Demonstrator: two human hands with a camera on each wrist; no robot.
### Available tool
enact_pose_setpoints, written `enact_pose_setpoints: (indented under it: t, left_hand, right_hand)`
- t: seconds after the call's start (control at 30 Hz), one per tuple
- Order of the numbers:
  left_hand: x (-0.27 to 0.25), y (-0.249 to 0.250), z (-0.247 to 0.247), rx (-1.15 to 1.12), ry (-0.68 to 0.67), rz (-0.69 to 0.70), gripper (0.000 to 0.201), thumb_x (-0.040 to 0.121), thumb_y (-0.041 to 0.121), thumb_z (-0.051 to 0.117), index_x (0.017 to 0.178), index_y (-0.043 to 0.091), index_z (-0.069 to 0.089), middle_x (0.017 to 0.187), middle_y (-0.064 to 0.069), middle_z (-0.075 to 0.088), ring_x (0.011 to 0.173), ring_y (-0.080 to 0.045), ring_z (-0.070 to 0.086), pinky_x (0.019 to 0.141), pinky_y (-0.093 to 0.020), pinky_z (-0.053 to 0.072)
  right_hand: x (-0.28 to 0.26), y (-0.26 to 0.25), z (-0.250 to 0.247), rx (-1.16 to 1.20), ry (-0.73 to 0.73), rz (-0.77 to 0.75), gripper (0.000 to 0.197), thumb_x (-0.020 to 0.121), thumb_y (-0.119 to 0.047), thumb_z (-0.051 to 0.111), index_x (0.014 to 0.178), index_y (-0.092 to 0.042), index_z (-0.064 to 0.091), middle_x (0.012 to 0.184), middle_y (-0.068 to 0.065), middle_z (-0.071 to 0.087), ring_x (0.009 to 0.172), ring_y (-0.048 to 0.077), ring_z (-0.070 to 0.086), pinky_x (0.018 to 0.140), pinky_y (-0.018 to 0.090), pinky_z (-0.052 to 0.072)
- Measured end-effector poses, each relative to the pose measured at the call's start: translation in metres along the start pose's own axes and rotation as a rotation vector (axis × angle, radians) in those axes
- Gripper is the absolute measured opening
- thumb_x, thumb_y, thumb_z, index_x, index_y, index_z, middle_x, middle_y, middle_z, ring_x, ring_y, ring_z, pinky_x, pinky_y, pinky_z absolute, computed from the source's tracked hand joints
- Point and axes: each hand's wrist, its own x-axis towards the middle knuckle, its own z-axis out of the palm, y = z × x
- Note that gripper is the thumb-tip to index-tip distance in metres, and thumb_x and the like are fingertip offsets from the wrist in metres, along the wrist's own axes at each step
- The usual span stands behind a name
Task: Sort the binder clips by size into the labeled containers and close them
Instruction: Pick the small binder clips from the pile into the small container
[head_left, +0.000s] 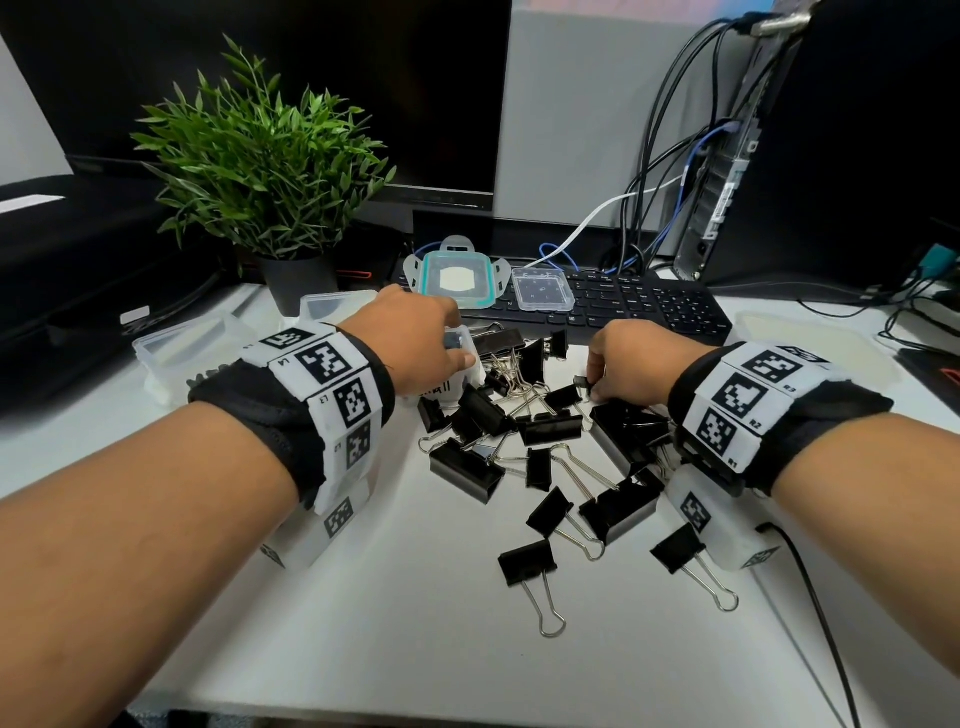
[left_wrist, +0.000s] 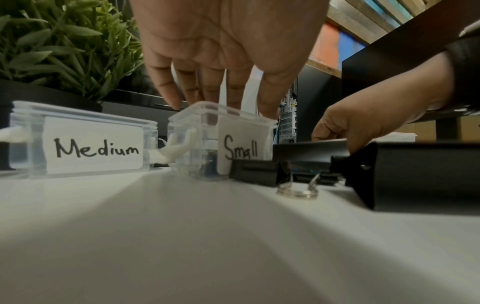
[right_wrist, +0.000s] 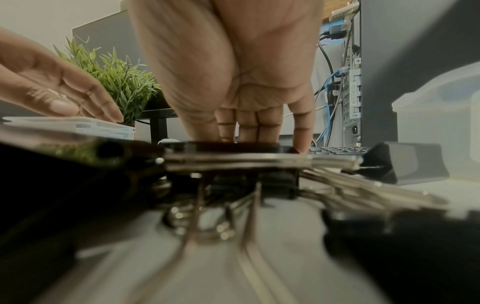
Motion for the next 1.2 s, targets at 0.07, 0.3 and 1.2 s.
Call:
enact_pose_setpoints:
  t: [0.07, 0.3, 1.2]
  left_hand:
    - [0.000, 0.000, 0.001, -0.004, 0.005, 0.007, 0.051, 0.091, 0.052, 0.047, 0.135, 0.025, 0.043, 0.127, -0.001, 0.056, 0.130, -0.021, 0.033, 0.097, -0.034, 0.038]
    - [-0.002, 0.000, 0.001, -0.002, 0.021, 0.035, 0.049, 0.092, 0.050, 0.047, 0.134, 0.024, 0.044, 0.126, -0.001, 0.056, 0.128, -0.021, 0.036, 0.094, -0.031, 0.038]
    - [0.003, 0.013, 0.006, -0.197, 0.190, 0.413, 0.026, 0.086, 0.015, 0.063, 0.110, 0.026, 0.068, 0.098, 0.008, 0.065, 0.094, -0.008, 0.051, 0.083, -0.025, 0.044]
  right_hand:
    - [-0.001, 0.000, 0.001, 0.005, 0.021, 0.002, 0.024, 0.085, -0.019, 0.066, 0.105, -0.005, 0.069, 0.107, 0.010, 0.067, 0.100, 0.026, 0.062, 0.075, 0.026, 0.047]
    - [0.001, 0.001, -0.001, 0.166, 0.123, 0.067, 0.025, 0.082, -0.021, 0.068, 0.103, -0.012, 0.060, 0.089, 0.001, 0.054, 0.098, 0.023, 0.054, 0.075, 0.027, 0.042]
    - [-0.011, -0.018, -0.005, 0.987, 0.129, -0.426, 0.030, 0.077, 0.011, 0.068, 0.080, -0.014, 0.051, 0.078, 0.021, 0.062, 0.074, 0.029, 0.061, 0.060, 0.018, 0.051]
